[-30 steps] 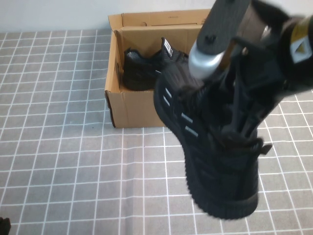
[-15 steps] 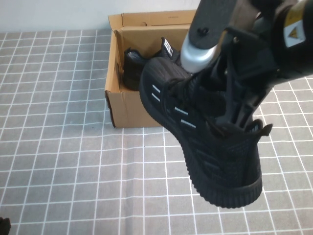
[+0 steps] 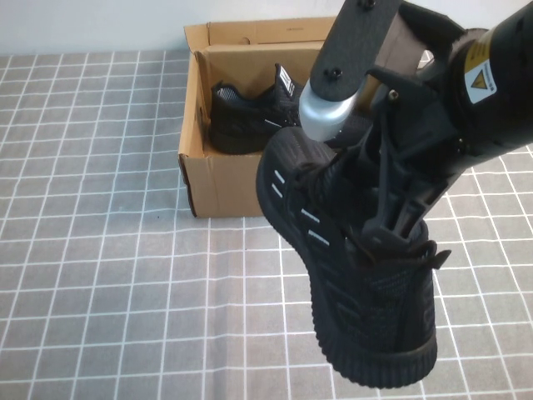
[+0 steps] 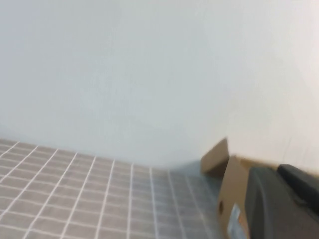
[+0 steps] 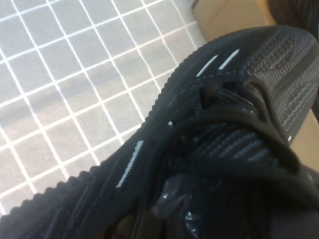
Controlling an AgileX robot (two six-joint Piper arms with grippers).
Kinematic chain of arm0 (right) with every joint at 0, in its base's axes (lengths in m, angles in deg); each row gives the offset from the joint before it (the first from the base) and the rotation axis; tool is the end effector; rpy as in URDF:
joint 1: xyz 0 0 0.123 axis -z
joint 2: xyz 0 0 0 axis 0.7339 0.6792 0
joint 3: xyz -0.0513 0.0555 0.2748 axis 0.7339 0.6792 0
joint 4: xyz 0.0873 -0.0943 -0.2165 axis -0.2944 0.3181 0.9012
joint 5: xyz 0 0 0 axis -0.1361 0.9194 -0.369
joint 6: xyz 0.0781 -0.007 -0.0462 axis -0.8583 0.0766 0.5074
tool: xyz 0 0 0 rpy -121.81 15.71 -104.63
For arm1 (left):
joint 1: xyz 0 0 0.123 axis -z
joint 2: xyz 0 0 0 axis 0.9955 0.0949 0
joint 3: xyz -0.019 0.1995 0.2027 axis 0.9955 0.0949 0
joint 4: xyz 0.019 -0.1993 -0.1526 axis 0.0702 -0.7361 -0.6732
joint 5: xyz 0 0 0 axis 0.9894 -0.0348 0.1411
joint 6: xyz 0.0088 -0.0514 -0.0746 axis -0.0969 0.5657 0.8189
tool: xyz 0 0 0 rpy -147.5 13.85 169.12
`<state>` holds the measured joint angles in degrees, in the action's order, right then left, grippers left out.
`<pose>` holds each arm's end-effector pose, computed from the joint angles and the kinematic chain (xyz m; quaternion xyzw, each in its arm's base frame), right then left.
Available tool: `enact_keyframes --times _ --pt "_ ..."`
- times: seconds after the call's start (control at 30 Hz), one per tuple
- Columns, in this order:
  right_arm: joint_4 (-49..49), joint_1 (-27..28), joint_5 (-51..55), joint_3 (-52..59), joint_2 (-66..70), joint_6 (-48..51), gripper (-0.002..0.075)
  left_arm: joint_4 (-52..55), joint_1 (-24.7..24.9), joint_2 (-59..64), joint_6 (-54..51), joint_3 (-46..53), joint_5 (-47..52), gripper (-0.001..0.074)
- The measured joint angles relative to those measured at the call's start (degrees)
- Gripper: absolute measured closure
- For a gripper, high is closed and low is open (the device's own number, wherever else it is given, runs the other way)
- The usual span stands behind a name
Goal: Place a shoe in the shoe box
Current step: Hand over the shoe
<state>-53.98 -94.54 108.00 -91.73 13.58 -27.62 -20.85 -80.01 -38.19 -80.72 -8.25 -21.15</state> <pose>0.1985 0.2060 0.4182 -0.5170 0.7888 0.0447 0.3293 0.0547 -0.0022 0.2175 -0.0317 0.6272 -0.0816 0.7739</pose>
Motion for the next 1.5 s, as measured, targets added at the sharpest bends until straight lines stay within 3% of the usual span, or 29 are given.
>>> enact_keyframes --times 0.4,0.53,0.67,0.97,1.2,1.5 --pt "-4.38 0.00 0.00 0.00 0.14 0.00 0.0732 -1.32 0.00 0.00 10.08 0.00 -0.55 0.0736" --pt "-4.69 0.00 0.00 0.00 0.28 0.00 0.0732 -1.60 0.00 2.36 13.36 -2.38 14.05 0.0736" --pt "-4.77 0.00 0.00 0.00 0.28 0.00 0.0732 -4.39 0.90 12.01 12.53 -10.84 27.09 0.0736" --pt "-4.77 0.00 0.00 0.00 0.32 1.06 0.0732 -9.87 3.31 38.15 -9.27 -35.34 46.80 0.0736" --pt "-4.77 0.00 0.00 0.00 0.32 1.06 0.0732 -22.43 3.31 58.15 -32.83 -53.14 58.36 0.0736" --pt "0.68 2.92 -0.90 -0.02 1.60 1.06 0.0732 -31.89 3.33 77.19 -46.95 -71.58 70.78 0.0736"
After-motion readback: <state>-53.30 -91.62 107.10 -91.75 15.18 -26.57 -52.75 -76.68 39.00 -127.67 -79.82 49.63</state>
